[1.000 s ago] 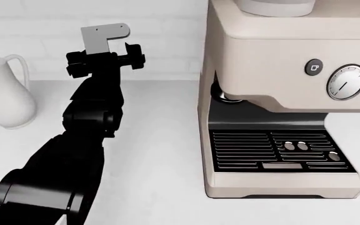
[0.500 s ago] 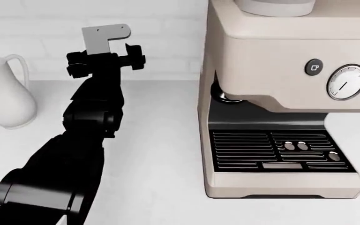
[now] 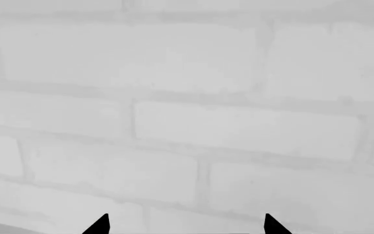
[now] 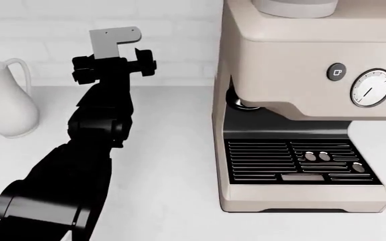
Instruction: Pick the jello cup and salsa from the counter and place them in the cabinets closest to them.
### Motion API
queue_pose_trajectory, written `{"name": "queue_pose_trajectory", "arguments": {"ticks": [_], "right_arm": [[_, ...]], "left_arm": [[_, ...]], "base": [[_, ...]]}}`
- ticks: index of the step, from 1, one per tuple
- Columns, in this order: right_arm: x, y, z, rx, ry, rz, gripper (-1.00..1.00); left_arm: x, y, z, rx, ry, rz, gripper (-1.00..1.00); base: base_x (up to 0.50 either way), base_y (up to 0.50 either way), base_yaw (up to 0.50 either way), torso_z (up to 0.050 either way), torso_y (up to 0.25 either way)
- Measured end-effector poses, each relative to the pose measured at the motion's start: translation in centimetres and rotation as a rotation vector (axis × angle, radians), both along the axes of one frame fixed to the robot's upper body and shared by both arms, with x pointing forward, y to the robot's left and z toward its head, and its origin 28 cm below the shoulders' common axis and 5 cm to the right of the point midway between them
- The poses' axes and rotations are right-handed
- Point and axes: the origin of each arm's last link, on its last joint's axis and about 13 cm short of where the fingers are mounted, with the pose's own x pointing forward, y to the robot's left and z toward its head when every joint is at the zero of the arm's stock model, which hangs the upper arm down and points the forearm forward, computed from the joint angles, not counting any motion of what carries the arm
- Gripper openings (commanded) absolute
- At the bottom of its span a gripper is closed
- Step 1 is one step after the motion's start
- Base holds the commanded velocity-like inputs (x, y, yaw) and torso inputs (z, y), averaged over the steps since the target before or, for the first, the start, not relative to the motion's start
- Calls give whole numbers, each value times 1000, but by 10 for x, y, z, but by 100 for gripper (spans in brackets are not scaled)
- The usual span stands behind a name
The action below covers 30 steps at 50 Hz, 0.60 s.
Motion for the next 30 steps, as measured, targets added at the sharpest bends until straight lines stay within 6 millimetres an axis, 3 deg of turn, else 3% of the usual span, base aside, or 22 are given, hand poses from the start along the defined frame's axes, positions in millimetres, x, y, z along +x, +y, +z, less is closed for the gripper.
{"name": "queue_pose_trajectory", "arguments": {"ticks": [21, 30], "right_arm": [[64, 8, 15, 20, 379, -50, -100], [81, 5, 17, 33, 394, -23, -100]], "left_arm": [[0, -1, -1, 19, 3, 2, 100], [0, -1, -1, 26, 2, 4, 100]], "base": [[28, 0, -1, 0, 0], [29, 0, -3, 0, 0]]}}
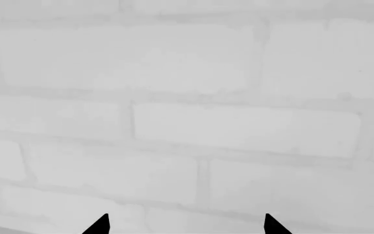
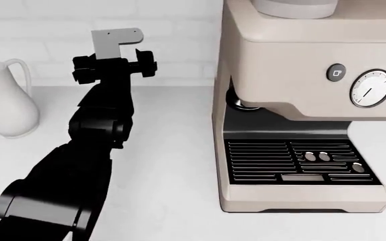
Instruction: Pick the jello cup and salsa from the counter and place them in the cabinets closest to them.
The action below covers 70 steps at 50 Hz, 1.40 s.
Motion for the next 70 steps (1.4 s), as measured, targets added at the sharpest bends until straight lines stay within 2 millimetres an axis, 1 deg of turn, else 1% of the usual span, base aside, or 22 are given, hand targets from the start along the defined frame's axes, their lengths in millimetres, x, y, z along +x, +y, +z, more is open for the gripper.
{"name": "queue_pose_trajectory", "arguments": {"ticks": [2, 3, 13, 24, 33, 57, 70], "right_arm": [[1, -2, 0, 6, 1, 13, -100], [2, -2, 0, 6, 1, 18, 100], [6, -10, 0, 39, 6, 68, 100], [7, -12, -3, 33, -17, 81, 100], [12, -13, -2, 24, -26, 93, 100], [23, -10, -3, -73, -79, 40, 100], [26, -6, -5, -104, -120, 51, 100]], "left_arm": [[0, 0, 0, 1, 0, 0, 100], [0, 0, 0, 1, -1, 1, 100], [0, 0, 0, 6, -4, 5, 100], [0, 0, 0, 10, -5, 3, 100], [0, 0, 0, 11, -2, 0, 100], [0, -1, -1, 12, 0, -7, 100], [0, -1, -1, 12, 1, -10, 100]], "base": [[30, 0, 0, 0, 0], [31, 0, 0, 0, 0], [30, 0, -1, -2, 0], [31, 0, -1, -2, 0], [31, 0, -2, -1, 0], [17, 0, -2, -1, 0], [0, 0, 0, 0, 0]]}}
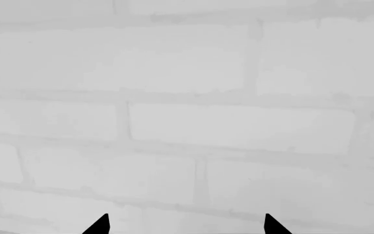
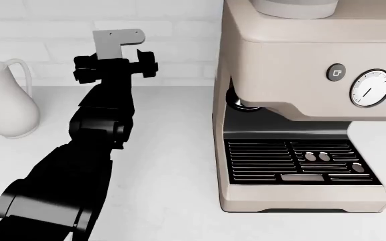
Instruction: Pick the jello cup and salsa from the counter and place them in the cabinets closest to them.
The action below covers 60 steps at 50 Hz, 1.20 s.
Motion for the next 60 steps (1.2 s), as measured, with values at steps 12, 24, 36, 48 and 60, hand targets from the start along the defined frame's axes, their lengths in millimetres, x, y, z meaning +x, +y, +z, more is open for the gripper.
{"name": "queue_pose_trajectory", "arguments": {"ticks": [12, 24, 36, 48, 60], "right_arm": [[-5, 1, 3, -26, -36, -12, 100], [-13, -1, 7, -40, -63, -24, 100], [-22, 1, 12, -52, -93, -15, 100], [-28, 1, 14, -62, -109, -22, 100], [-35, 3, 13, -83, -129, -10, 100]], "left_arm": [[0, 0, 0, 1, 0, -2, 100], [0, 0, 0, 3, 0, -2, 100], [0, 0, 0, 4, -1, 0, 100], [0, 0, 0, 5, -2, -1, 100], [2, -1, 13, -10, -52, -4, 100]], "base": [[0, 0, 0, 0, 0], [0, 0, 0, 0, 0], [0, 0, 0, 0, 0], [0, 0, 0, 0, 0], [0, 0, 0, 0, 0]]}}
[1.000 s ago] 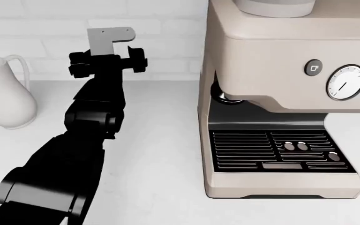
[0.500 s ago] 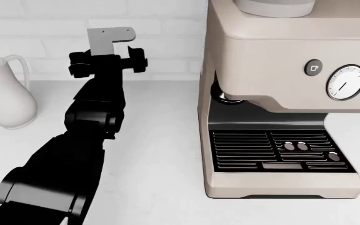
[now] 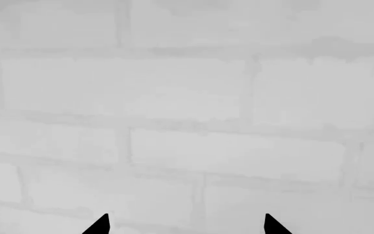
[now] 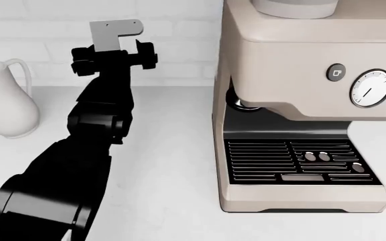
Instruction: Pick the jello cup and salsa from the counter and place them in the cabinets closest to them.
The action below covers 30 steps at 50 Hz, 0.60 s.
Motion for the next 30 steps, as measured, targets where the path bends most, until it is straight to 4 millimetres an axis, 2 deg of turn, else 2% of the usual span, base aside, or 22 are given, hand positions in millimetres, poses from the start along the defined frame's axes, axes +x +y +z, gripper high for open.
{"name": "queue_pose_trajectory", "arguments": {"ticks": [8, 16, 22, 30], "right_arm": [[-9, 2, -4, -14, -21, 6, 100], [-18, 2, -10, -32, -37, 1, 100], [-28, 4, -17, -49, -39, -4, 100], [-42, 7, -28, -70, -22, 7, 100]], "left_arm": [[-6, 0, 45, -47, -134, -18, 100], [-36, 0, 90, -81, -259, -57, 100], [-63, 1, 111, -80, -318, -83, 100], [-95, 6, 128, -74, -376, -98, 100]], "base": [[0, 0, 0, 0, 0], [0, 0, 0, 0, 0], [0, 0, 0, 0, 0], [0, 0, 0, 0, 0]]}}
